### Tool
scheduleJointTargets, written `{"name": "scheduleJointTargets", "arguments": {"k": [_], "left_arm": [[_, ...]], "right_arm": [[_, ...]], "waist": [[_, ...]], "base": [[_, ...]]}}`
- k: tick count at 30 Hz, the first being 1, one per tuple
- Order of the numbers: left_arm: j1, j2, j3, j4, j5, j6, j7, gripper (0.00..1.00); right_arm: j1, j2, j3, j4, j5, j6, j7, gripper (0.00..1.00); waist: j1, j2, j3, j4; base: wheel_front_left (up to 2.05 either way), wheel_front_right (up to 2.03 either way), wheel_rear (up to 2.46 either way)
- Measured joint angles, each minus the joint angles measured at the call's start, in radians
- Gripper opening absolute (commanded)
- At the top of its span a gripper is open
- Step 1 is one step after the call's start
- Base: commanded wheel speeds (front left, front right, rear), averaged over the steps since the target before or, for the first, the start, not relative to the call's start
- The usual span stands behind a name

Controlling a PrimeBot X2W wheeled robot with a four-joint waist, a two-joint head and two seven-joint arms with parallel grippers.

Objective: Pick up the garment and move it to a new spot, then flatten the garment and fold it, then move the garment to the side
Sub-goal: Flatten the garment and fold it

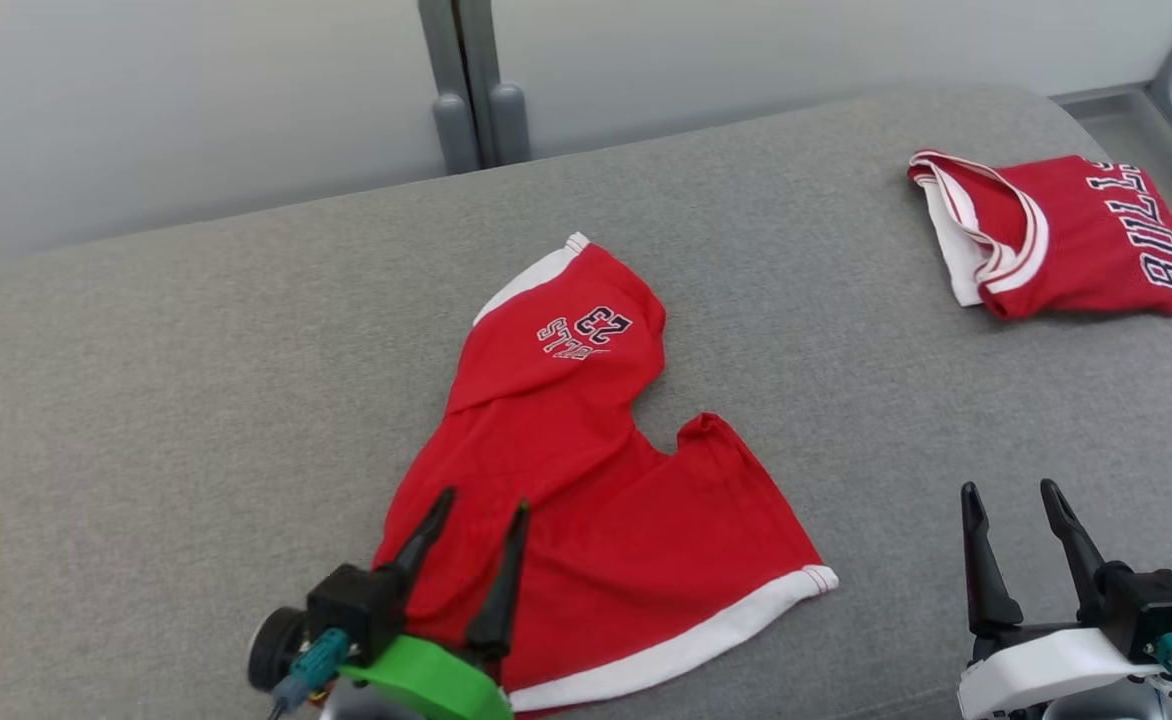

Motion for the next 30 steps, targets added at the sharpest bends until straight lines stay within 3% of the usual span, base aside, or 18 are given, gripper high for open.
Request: {"name": "scheduleJointTargets", "arguments": {"k": [5,8,12,21,30], "left_arm": [[0.136,0.02,0.148,-0.06,0.044,0.025,0.0,1.0],[0.207,0.008,0.235,-0.069,0.077,0.008,-0.001,1.0],[0.279,-0.021,0.339,-0.048,0.133,-0.035,-0.001,1.0],[0.35,-0.116,0.513,0.018,0.264,-0.189,-0.001,1.0],[0.351,-0.186,0.602,0.007,0.36,-0.261,-0.001,1.0]], "right_arm": [[0.014,0.0,-0.007,0.001,-0.009,0.0,0.0,1.0],[0.016,0.0,-0.009,0.007,-0.009,0.0,0.0,1.0],[0.019,0.0,0.002,0.026,-0.009,0.0,0.0,1.0],[0.031,0.0,0.049,0.083,-0.007,0.0,0.0,1.0],[0.031,0.0,0.061,0.091,-0.006,0.0,0.0,1.0]], "waist": [[0.0,0.0,-0.028,0.065],[0.0,0.0,-0.043,0.107],[0.0,0.0,-0.061,0.16],[0.0,0.0,-0.088,0.235],[0.0,0.0,-0.09,0.232]], "base": [[0.0,0.0,0.0],[0.0,0.0,0.0],[0.0,0.0,0.0],[0.0,0.0,0.0],[0.0,0.0,0.0]]}}
